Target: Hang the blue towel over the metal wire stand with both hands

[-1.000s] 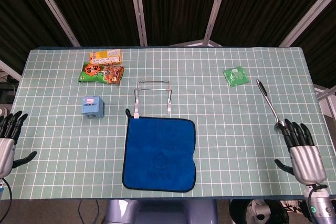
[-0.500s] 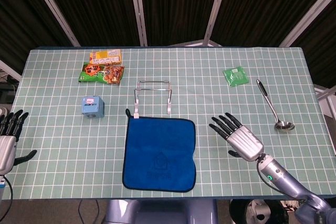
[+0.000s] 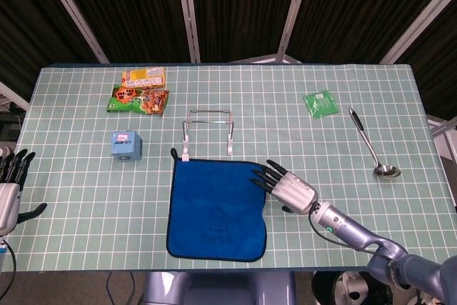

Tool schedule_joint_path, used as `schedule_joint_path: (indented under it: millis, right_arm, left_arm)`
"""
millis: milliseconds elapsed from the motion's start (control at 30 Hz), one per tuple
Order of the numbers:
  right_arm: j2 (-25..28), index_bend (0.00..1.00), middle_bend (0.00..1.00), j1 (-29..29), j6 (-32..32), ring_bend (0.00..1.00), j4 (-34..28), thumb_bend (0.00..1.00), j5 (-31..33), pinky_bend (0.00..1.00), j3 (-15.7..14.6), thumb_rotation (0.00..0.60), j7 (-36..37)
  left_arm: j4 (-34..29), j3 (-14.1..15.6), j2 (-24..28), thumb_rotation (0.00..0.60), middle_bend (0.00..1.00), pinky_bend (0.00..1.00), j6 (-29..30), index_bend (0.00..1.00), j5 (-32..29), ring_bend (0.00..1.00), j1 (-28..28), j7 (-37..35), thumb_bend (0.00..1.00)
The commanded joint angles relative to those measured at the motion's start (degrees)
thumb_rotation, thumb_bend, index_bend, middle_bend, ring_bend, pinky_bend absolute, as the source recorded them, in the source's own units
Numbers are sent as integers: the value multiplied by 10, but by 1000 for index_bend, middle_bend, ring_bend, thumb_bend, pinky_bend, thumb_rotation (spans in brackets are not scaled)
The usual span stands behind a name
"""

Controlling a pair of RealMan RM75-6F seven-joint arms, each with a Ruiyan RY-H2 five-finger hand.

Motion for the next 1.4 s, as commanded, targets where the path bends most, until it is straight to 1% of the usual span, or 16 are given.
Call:
schedule_joint_path:
  millis: [33, 233, 333, 600, 733, 800, 967, 1267, 1400]
  right_arm:
    - [-4, 51, 0, 5, 0, 0, 4, 38, 0, 0, -6, 600, -2]
    - [-13, 59, 0, 10, 7, 0, -3, 39, 11, 0, -9, 600, 10]
    - [-20, 61, 0, 15, 5, 0, -5, 39, 15, 0, -12, 600, 5]
    - [-45, 69, 0, 28, 0, 0, 17, 38, 16, 0, -26, 600, -5]
    - [-55, 75, 0, 36, 1, 0, 20, 38, 22, 0, -22, 600, -5]
    - [-65, 78, 0, 44, -4, 0, 24, 43, 30, 0, -15, 600, -9]
    - [-76, 88, 0, 52, -9, 0, 30, 88, 42, 0, -11, 600, -7]
    - [-88, 92, 0, 61, -16, 0, 39, 99, 51, 0, -16, 600, -6]
    - [-91, 135, 0, 61, -13, 0, 41, 193, 53, 0, -18, 600, -2]
  left_arm:
    - [1, 0, -1, 600, 0, 0, -2, 0, -2, 0, -1, 2, 0]
    - [3, 0, -5, 600, 0, 0, -5, 0, -5, 0, -2, 7, 0]
    - [1, 1, -4, 600, 0, 0, -8, 0, -6, 0, -3, 5, 0]
    - [7, 1, -7, 600, 0, 0, -3, 0, 0, 0, -3, 6, 0]
    - [8, 0, -7, 600, 0, 0, -3, 0, -3, 0, -3, 5, 0]
    - [9, 0, -7, 600, 0, 0, -3, 0, -4, 0, -3, 4, 0]
    - [10, 0, -7, 600, 0, 0, -5, 0, -6, 0, -4, 4, 0]
    - [12, -1, -7, 600, 0, 0, -9, 0, -10, 0, -6, 4, 0]
    - [13, -1, -8, 600, 0, 0, -10, 0, -11, 0, -6, 5, 0]
